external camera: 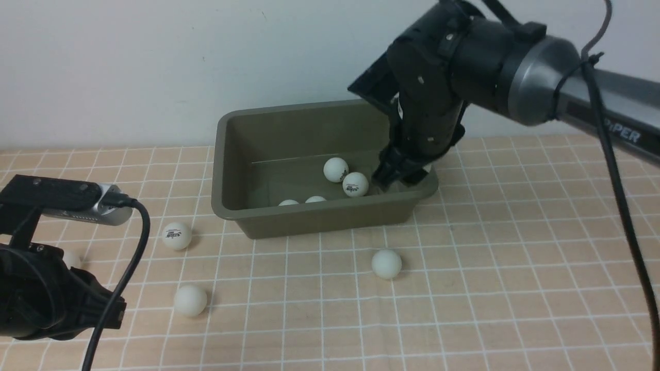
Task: Put the table tennis balls into the box on the light coffee tablecloth.
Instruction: 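Reach for and grasp a ping pong ball on the table, then release the ping pong ball into the bin and lift the gripper away, then reach for and grasp a ping pong ball on the table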
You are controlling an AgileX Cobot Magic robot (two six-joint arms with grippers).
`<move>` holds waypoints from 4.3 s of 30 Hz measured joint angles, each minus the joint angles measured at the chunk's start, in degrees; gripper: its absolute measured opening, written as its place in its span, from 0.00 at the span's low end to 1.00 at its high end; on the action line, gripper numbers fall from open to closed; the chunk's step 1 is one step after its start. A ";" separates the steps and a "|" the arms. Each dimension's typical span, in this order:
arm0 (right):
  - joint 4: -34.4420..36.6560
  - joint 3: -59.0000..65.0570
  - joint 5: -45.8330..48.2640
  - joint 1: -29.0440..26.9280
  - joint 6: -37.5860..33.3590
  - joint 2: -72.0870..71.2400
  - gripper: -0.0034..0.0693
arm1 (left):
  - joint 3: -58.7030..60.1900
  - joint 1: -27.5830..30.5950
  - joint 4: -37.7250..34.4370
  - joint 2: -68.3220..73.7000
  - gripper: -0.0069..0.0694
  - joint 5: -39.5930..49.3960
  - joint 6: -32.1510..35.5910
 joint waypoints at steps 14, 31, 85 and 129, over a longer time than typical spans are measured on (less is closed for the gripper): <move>4.31 -2.49 -9.08 -0.06 -0.66 5.18 0.55 | 0.00 0.00 0.00 0.00 0.00 0.00 0.00; 4.30 -2.70 -12.83 -0.06 -0.80 7.97 0.72 | 0.00 0.00 0.00 0.00 0.00 0.16 0.00; 17.79 31.17 -26.82 -0.13 3.43 -6.24 0.72 | 0.00 0.00 0.00 0.00 0.00 1.67 0.00; 19.53 24.95 -16.67 -0.13 1.44 -0.98 0.55 | 0.00 0.00 0.00 0.00 0.00 1.71 0.00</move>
